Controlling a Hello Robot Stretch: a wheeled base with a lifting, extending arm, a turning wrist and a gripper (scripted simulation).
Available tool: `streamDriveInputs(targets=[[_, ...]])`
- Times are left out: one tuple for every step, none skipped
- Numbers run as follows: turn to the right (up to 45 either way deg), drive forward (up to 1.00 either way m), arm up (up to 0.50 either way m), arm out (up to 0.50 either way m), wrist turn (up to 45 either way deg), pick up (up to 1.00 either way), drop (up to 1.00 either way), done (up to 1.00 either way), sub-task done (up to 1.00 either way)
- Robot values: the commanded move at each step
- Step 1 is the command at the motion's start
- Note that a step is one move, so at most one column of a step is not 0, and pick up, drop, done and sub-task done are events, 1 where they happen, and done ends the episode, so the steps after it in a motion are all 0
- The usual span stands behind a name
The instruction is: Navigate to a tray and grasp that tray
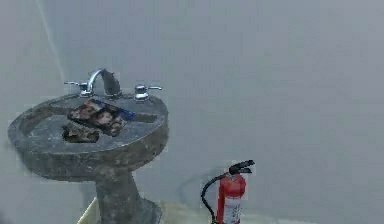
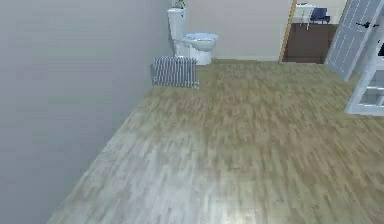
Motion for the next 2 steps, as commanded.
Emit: streamDriveInputs(targets=[[0.0, 0.35, 0.0, 0.0, 0.0, 0.0, 0.0, 0.0, 0.0], [-45.0, 0.0, 0.0, 0.0, 0.0, 0.0, 0.0, 0.0, 0.0]])
